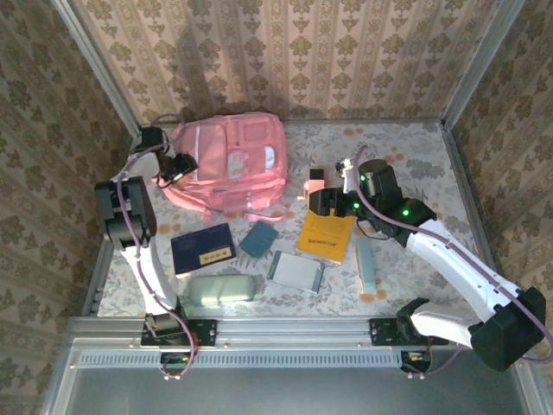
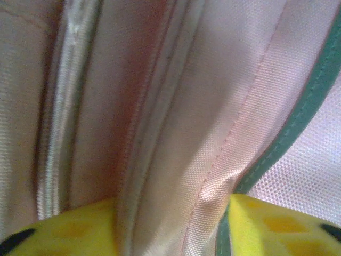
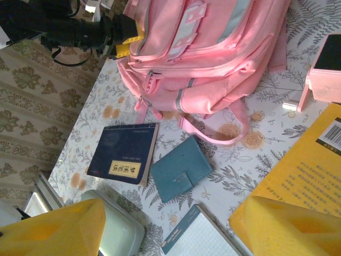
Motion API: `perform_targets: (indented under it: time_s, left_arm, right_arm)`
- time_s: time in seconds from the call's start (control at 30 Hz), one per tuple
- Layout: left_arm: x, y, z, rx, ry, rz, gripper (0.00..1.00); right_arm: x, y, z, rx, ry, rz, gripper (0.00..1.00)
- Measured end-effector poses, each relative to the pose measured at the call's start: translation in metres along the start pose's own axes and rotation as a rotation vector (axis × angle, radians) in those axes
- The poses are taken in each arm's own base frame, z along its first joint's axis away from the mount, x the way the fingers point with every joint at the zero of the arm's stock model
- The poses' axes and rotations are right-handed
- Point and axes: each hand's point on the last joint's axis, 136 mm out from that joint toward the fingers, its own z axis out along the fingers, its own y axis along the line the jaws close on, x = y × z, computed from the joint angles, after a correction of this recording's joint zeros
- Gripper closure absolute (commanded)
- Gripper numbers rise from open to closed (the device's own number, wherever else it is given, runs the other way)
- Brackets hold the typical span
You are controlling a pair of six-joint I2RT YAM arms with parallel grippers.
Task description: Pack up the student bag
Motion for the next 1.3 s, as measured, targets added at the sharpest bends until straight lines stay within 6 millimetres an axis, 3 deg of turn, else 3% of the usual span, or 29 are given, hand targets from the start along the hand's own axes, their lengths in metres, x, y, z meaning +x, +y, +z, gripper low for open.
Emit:
perform_targets:
  time_s: [0.3, 0.47, 0.63, 0.93, 1.03, 1.1, 1.3]
  left_arm:
    - [0.001, -0.012, 0.002, -0.010, -0.003, 0.039, 1.00]
    - [0.003, -0.024, 0.003, 0.026, 0.003, 0.019, 1.00]
    - [-0.001, -0.035, -0.003, 0.074, -0.008, -0.037, 1.00]
    - [-0.027, -0.080, -0.042, 0.188, -0.083, -0.116, 1.00]
    - [-0.035, -0.110, -0.054, 0.245, -0.098, -0.074, 1.00]
    - [-0.032, -0.130, -0.060, 0.272, -0.097, -0.034, 1.00]
    - [-0.006, -0.165, -0.068, 0.312, -0.050, 0.047, 1.00]
  right_arm:
    - [0.000, 0.000, 0.000, 0.000, 0.000, 0.000, 0.36]
    - [0.002, -0.007, 0.005, 0.039, 0.034, 0.016, 0.29]
    - [-0.002, -0.013, 0.009, 0.088, 0.055, 0.029, 0.31]
    - [-0.008, -0.014, 0.009, 0.110, 0.050, 0.026, 0.37]
    - [-0.014, -0.009, 0.021, 0.083, 0.067, 0.030, 0.35]
    - [-0.016, -0.009, 0.034, 0.066, 0.088, 0.043, 0.28]
    - [-0.034, -0.008, 0.083, 0.032, 0.129, 0.064, 0.36]
